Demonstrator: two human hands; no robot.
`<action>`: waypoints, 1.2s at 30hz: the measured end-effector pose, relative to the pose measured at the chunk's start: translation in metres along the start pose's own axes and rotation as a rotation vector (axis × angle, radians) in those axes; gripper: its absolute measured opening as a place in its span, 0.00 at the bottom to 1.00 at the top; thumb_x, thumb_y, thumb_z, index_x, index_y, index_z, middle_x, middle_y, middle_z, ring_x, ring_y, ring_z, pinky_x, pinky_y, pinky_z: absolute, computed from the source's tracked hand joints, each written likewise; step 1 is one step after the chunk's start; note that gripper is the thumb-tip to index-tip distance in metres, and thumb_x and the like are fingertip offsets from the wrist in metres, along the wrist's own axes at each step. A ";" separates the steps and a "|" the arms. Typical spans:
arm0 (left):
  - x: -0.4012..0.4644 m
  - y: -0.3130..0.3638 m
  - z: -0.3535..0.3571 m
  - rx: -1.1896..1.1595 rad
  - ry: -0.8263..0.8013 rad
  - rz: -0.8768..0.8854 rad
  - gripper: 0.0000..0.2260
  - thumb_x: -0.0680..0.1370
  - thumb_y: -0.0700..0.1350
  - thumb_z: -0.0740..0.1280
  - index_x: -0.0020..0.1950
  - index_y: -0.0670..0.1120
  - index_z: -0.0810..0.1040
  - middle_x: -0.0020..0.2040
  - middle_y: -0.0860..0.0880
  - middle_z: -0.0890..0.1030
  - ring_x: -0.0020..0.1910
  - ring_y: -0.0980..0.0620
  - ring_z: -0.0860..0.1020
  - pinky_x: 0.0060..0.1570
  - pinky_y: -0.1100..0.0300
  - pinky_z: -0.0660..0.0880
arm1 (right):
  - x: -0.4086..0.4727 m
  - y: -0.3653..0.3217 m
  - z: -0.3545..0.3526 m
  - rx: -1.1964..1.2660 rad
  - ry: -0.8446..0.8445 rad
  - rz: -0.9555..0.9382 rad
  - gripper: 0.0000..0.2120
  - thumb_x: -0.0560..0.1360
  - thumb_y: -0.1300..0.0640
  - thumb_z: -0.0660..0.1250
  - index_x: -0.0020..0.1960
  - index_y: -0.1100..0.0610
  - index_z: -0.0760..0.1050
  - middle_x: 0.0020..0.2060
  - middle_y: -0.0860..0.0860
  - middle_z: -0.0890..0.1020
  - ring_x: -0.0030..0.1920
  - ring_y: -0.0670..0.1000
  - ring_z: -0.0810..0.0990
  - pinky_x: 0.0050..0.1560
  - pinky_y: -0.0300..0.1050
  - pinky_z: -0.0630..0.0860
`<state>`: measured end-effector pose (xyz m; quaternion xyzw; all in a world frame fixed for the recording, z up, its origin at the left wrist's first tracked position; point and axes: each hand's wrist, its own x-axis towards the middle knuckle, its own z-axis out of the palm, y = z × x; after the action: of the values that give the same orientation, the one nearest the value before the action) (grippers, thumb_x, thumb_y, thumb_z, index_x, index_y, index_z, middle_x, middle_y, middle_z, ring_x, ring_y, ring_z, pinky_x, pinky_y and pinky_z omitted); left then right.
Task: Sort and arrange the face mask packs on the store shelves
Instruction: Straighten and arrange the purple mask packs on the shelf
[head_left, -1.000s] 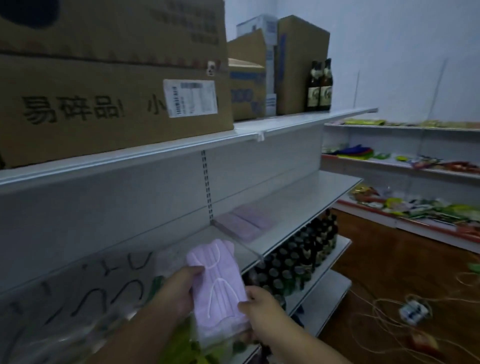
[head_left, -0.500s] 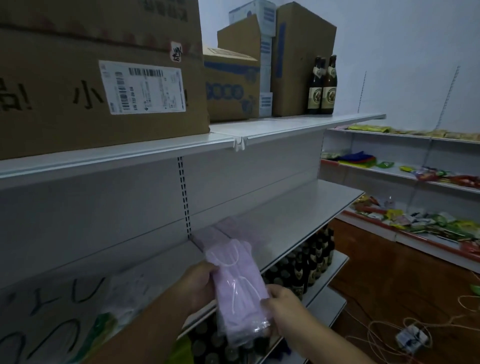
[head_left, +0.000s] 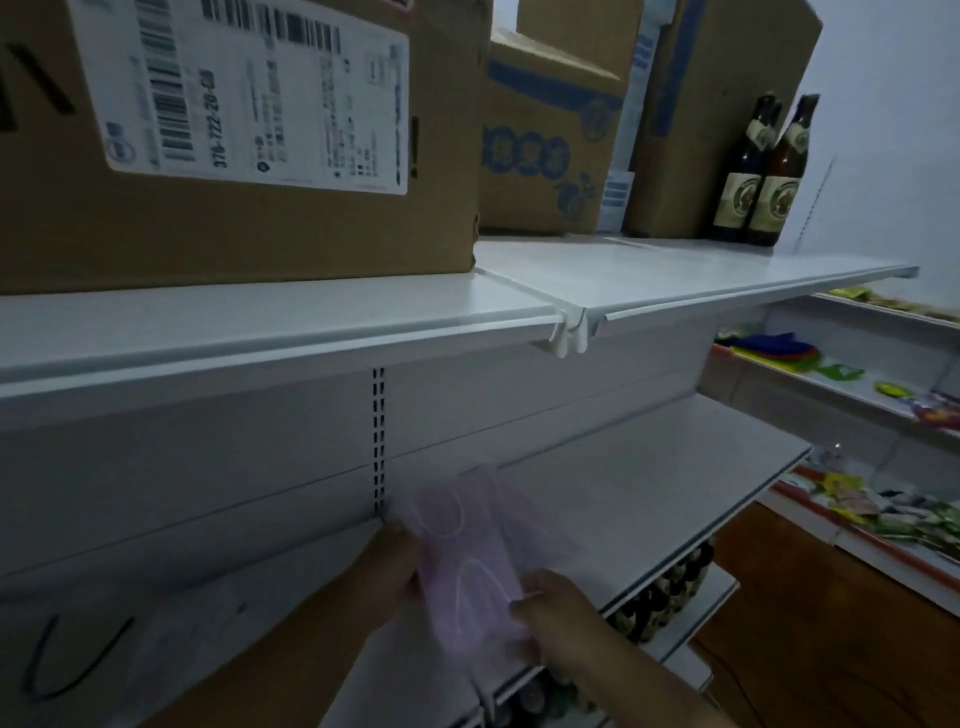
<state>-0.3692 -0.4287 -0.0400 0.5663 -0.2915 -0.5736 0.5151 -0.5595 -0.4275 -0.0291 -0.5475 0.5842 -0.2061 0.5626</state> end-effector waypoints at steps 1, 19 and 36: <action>0.005 0.000 -0.004 0.003 0.004 -0.006 0.10 0.82 0.39 0.61 0.60 0.38 0.77 0.57 0.37 0.80 0.52 0.38 0.79 0.54 0.44 0.76 | 0.010 -0.003 0.000 -0.006 -0.013 0.020 0.14 0.72 0.69 0.61 0.34 0.57 0.80 0.32 0.53 0.82 0.32 0.52 0.81 0.32 0.42 0.78; 0.074 -0.006 -0.008 0.075 0.526 -0.024 0.04 0.72 0.31 0.71 0.45 0.37 0.83 0.39 0.37 0.84 0.36 0.42 0.81 0.38 0.53 0.78 | 0.126 -0.026 -0.016 -0.849 -0.132 -0.283 0.04 0.69 0.59 0.63 0.41 0.56 0.77 0.42 0.53 0.81 0.49 0.52 0.80 0.39 0.39 0.70; 0.073 0.009 -0.023 1.164 0.803 0.242 0.25 0.75 0.57 0.67 0.68 0.48 0.71 0.67 0.47 0.72 0.66 0.46 0.70 0.60 0.54 0.70 | 0.143 -0.022 -0.002 -1.272 -0.167 -0.746 0.30 0.79 0.41 0.52 0.77 0.50 0.51 0.78 0.56 0.45 0.77 0.60 0.44 0.74 0.58 0.49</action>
<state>-0.3326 -0.4930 -0.0613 0.8802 -0.3989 -0.0112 0.2569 -0.5195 -0.5601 -0.0718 -0.9435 0.3213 0.0368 0.0721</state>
